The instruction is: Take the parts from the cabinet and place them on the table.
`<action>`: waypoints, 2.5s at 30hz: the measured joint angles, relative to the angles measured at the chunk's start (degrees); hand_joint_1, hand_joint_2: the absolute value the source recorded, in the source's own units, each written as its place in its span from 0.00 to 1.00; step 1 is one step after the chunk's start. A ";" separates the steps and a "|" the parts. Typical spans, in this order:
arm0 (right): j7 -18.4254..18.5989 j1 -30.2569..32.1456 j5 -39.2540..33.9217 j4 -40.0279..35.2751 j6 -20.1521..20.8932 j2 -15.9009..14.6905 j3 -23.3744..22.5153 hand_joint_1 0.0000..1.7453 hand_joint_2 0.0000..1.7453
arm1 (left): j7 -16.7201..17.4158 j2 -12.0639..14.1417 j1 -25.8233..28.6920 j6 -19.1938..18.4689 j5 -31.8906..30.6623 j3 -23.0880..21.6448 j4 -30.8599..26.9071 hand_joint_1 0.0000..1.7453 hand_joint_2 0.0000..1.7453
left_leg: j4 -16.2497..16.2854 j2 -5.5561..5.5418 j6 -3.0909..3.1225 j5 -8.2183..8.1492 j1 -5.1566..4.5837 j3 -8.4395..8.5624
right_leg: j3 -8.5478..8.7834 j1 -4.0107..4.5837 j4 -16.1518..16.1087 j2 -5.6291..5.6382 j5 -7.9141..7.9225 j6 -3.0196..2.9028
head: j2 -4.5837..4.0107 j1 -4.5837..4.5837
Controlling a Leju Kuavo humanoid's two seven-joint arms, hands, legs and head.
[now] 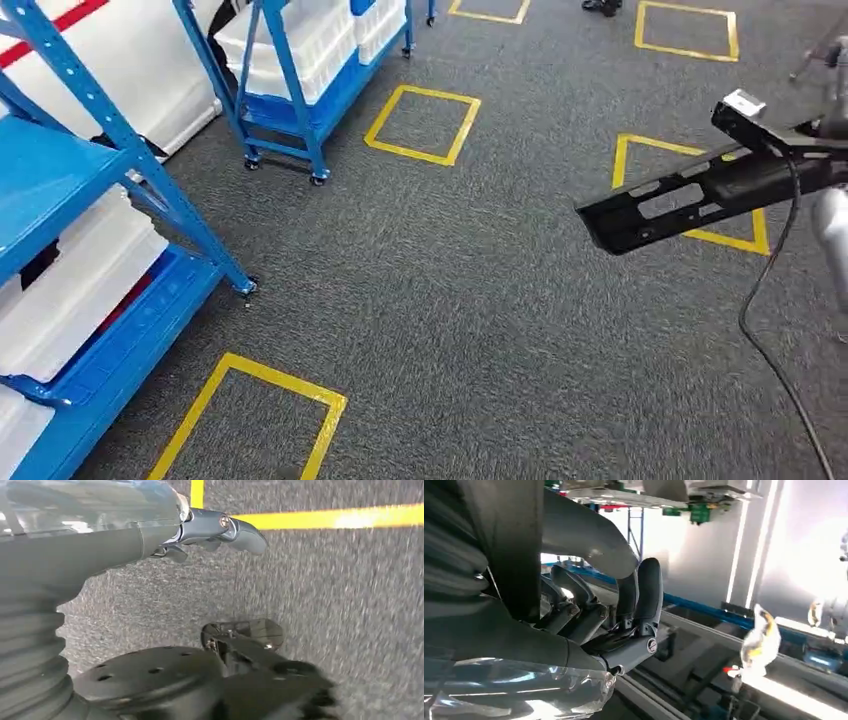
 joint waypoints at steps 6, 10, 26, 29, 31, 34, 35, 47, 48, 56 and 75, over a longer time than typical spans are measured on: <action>0.63 -0.39 0.02 1.07 -0.11 1.55 1.18 1.00 1.00 | -0.07 0.11 0.17 -0.24 0.07 0.00 0.00 0.00 1.00 | -18.44 -5.82 1.02 9.06 0.30 7.71 | -0.53 -0.18 0.37 4.51 0.51 0.84 | 0.00 0.02; 1.46 -0.38 0.02 1.59 -0.17 1.94 1.62 1.00 1.00 | 0.11 0.07 -0.04 -0.02 0.07 -0.04 0.00 0.00 1.00 | -19.71 -2.71 2.28 10.14 0.43 8.17 | -1.33 -0.78 0.02 6.11 1.00 2.19 | 0.02 0.02; 3.96 -2.74 1.47 3.01 0.96 4.35 3.23 1.00 1.00 | 0.52 -0.20 -0.07 0.42 1.03 -0.04 0.02 0.00 1.00 | -17.34 3.83 -0.25 7.11 -0.04 7.79 | 0.40 0.08 -0.11 -3.76 -0.63 0.37 | 0.02 0.07; 4.22 -2.69 1.51 3.17 0.96 5.09 3.39 1.00 1.00 | 0.55 -0.20 0.32 0.39 1.03 -0.04 0.02 0.00 1.00 | -4.13 0.07 -0.48 0.73 0.20 1.84 | 0.32 0.13 -0.08 -1.60 -0.57 -0.20 | 0.00 0.07; 4.22 -2.37 1.53 3.47 0.92 5.33 3.54 1.00 1.00 | 0.52 -0.22 0.40 0.37 1.03 -0.04 0.02 0.00 1.00 | 0.28 -0.06 -0.21 0.49 0.18 -0.65 | 0.37 0.37 -0.05 0.39 -0.53 -0.26 | 0.02 0.07; 4.33 -2.22 1.53 3.56 0.68 5.44 3.69 1.00 1.00 | 0.55 -0.22 0.27 0.31 0.98 -0.04 0.02 0.00 1.00 | -11.93 -1.76 0.95 8.36 0.02 4.22 | 0.48 0.43 0.04 3.15 -0.52 -0.24 | 0.02 0.04; 4.37 -2.18 1.53 3.58 0.61 5.49 3.74 1.00 1.00 | 0.55 -0.20 0.36 0.28 0.98 -0.05 0.02 0.00 1.00 | -16.67 -4.59 1.37 10.28 -0.01 5.96 | 0.45 0.30 0.04 3.79 -0.47 -0.17 | 0.02 0.07; 5.03 -0.68 1.51 4.48 0.28 5.09 4.04 1.00 1.00 | 0.66 -0.50 0.37 -0.04 0.87 -0.31 0.04 0.00 1.00 | -20.78 2.37 2.36 10.51 0.23 8.12 | -7.66 -0.84 14.79 -2.27 -6.05 3.30 | 0.02 0.07; 5.05 -0.68 1.53 4.48 0.31 5.09 4.04 1.00 1.00 | 0.70 -0.63 0.32 -0.04 0.87 -0.31 0.04 0.00 1.00 | -20.43 3.15 2.07 10.20 0.40 8.11 | -5.61 -0.99 11.02 -2.69 -3.79 3.60 | 0.02 0.07; 4.85 -0.85 1.51 4.33 0.31 4.76 4.04 1.00 1.00 | 0.76 -0.59 -0.07 -0.04 0.87 -0.37 0.15 0.00 1.00 | -18.20 5.80 -0.66 7.27 0.43 8.51 | -0.23 -0.59 0.30 -3.86 -0.65 1.19 | 0.02 0.00; 4.28 -1.22 1.49 5.18 0.24 6.21 4.06 1.00 1.00 | 0.48 -0.77 0.53 0.83 1.11 -0.33 0.26 0.00 1.00 | -20.57 -0.01 2.46 10.20 0.62 8.28 | -7.02 -0.44 12.85 -1.92 -6.64 2.95 | 0.02 0.09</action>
